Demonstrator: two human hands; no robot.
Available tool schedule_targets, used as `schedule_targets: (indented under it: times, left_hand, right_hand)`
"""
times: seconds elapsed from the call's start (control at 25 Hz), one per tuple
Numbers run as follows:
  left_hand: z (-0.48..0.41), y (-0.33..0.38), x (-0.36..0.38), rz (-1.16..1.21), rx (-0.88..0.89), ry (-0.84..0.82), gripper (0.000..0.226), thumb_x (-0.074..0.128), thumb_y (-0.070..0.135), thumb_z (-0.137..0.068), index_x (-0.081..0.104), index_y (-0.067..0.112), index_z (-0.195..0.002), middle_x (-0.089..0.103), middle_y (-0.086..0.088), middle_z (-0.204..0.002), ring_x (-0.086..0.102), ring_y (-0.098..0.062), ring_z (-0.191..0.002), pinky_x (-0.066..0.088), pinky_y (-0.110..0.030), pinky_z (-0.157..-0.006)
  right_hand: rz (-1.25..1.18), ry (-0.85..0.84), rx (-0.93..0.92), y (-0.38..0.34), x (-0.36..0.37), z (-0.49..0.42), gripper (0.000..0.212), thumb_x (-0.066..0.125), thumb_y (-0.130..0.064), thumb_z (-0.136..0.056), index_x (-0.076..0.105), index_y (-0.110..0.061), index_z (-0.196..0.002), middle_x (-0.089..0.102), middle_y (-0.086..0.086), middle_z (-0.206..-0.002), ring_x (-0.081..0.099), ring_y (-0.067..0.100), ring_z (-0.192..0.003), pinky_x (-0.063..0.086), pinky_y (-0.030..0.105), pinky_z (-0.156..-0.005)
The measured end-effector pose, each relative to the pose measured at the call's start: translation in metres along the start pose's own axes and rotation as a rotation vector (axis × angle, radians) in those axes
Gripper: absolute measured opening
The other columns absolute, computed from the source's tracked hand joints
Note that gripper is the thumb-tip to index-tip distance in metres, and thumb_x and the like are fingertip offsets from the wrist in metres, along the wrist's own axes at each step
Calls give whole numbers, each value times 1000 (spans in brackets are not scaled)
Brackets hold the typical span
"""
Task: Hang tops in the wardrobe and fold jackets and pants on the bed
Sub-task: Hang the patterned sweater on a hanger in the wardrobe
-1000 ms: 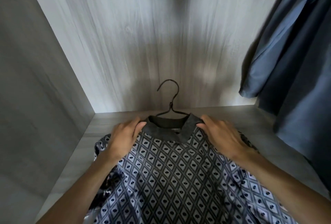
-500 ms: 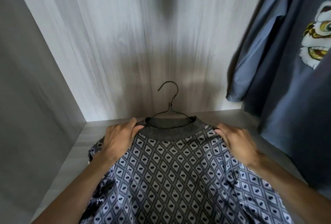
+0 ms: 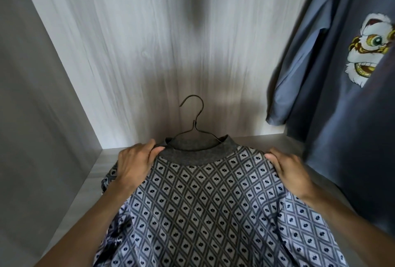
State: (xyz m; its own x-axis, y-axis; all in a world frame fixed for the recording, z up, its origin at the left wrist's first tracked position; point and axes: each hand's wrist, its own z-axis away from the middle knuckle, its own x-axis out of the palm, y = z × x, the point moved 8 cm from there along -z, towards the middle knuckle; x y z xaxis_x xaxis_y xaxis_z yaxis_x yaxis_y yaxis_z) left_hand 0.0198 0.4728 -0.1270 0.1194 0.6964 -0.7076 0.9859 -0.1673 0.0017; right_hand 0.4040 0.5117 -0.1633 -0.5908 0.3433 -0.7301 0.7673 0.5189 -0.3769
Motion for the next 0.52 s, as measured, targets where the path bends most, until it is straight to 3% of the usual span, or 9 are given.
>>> schedule_targets:
  times: [0.12, 0.2, 0.28, 0.4, 0.52]
  left_hand:
    - [1, -2, -5, 9, 11, 1, 59, 22, 58, -103, 58, 16, -80, 50, 5, -47, 50, -18, -39, 27, -21, -43]
    - [0, 0, -7, 33, 17, 19, 59, 23, 57, -103, 57, 16, -79, 49, 6, -46, 50, -18, -38, 27, -21, -43]
    - [-7, 8, -9, 45, 34, 28, 58, 25, 57, -103, 57, 16, -78, 50, 5, -47, 49, -17, -38, 28, -22, -42]
    - [-10, 12, -13, 36, 74, 42, 59, 26, 57, -103, 60, 15, -78, 54, 3, -50, 51, -17, -41, 33, -23, -41]
    - [0, -10, -21, 108, 13, 66, 66, 21, 55, -105, 66, 15, -79, 61, 1, -56, 58, -21, -46, 38, -24, -46]
  right_hand:
    - [-37, -59, 38, 0, -6, 2, 59, 14, -74, -95, 55, -35, -79, 63, -9, -68, 63, 8, -65, 45, 28, -60]
    - [173, 48, -95, -31, -16, -7, 60, 18, -65, -99, 62, -25, -90, 67, -5, -79, 67, 19, -73, 50, 33, -60]
    - [307, 31, -245, -71, -4, -20, 55, 21, -61, -100, 59, -22, -106, 69, -3, -85, 68, 20, -74, 54, 34, -59]
    - [371, -87, -211, -88, 8, -31, 66, 1, -65, -97, 49, -22, -104, 68, 0, -72, 68, 24, -63, 54, 37, -55]
    - [400, 5, -149, -79, -13, -31, 75, 0, -67, -95, 58, -19, -101, 67, -1, -68, 68, 22, -60, 49, 33, -51]
